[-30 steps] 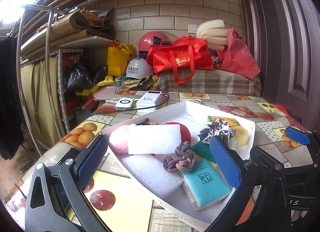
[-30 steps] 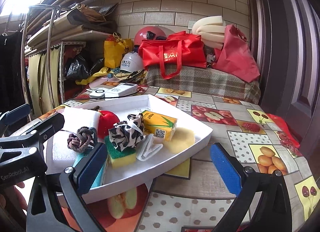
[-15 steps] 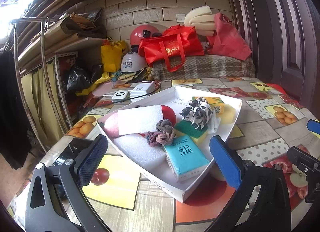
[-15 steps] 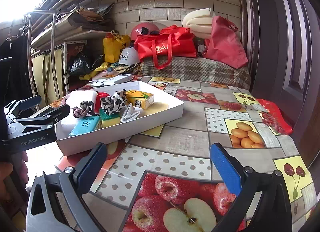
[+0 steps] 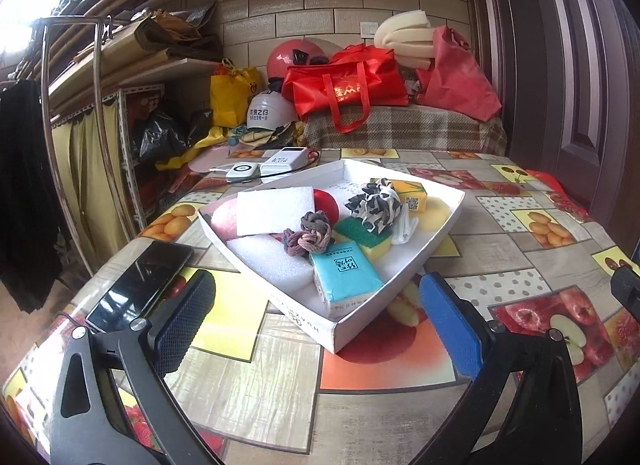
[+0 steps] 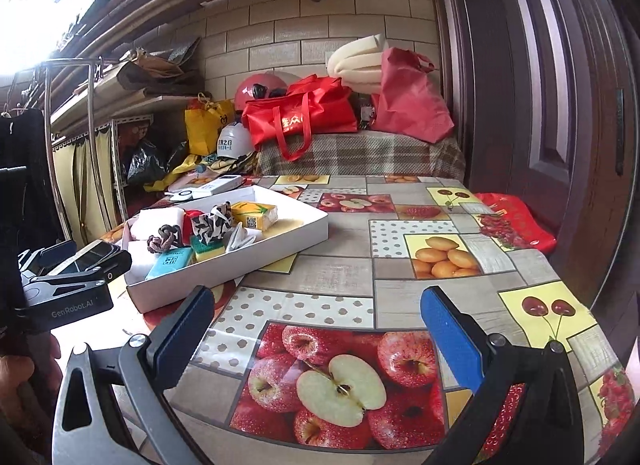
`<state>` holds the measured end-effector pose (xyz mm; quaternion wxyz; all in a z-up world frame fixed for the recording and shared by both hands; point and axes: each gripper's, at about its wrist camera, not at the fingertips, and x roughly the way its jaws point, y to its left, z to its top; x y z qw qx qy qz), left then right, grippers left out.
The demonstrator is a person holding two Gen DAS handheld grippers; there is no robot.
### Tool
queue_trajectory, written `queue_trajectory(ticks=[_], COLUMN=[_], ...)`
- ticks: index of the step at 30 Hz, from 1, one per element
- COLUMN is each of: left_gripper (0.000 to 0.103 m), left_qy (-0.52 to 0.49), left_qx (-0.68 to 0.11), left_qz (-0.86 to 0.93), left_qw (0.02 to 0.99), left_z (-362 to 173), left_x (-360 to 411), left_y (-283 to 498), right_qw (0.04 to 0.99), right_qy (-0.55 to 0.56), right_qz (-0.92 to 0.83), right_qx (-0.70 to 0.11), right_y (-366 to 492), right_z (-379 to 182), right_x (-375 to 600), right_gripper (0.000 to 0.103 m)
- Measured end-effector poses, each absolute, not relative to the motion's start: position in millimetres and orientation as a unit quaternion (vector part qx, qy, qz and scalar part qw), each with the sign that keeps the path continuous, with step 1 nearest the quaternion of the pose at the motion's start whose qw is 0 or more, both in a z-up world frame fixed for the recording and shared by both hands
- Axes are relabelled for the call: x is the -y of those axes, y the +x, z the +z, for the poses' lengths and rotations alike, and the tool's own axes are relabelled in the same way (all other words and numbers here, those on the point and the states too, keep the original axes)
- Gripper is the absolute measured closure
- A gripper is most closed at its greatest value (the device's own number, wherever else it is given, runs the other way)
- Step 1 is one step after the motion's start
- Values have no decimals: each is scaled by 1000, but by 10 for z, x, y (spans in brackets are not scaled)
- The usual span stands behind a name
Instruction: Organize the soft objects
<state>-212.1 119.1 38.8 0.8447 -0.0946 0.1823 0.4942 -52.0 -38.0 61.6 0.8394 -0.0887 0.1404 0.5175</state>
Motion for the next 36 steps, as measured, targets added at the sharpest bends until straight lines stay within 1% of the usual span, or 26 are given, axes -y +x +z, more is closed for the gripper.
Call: queue_trajectory(ticks=[5, 8, 12, 15, 23, 36], left_gripper=[0, 0, 0, 0, 0, 0], left_qy=[-66, -50, -32, -36, -60, -73], left_qx=[-172, -183, -189, -186, -214, -214], left_qz=[491, 472, 496, 485, 498, 490], left_qw=[852, 861, 847, 854, 838, 842], left_z=[440, 446, 450, 450, 398, 383], left_x=[-1001, -893, -775, -770, -906, -949], left_y=[-2101, -2027, -1965, -1980, -1948, -1971], right_qw=[861, 873, 875, 873, 875, 875], right_qy=[-70, -63, -47, -32, 1, 2], right_qz=[491, 473, 473, 474, 469, 468], right_qx=[-109, -101, -98, -108, -119, -126], right_y=[-596, -624, -596, -531, -456, -459], right_z=[652, 657, 664, 663, 650, 640], right_x=[558, 634, 689, 730, 826, 833], right_gripper=[0, 0, 0, 0, 0, 0])
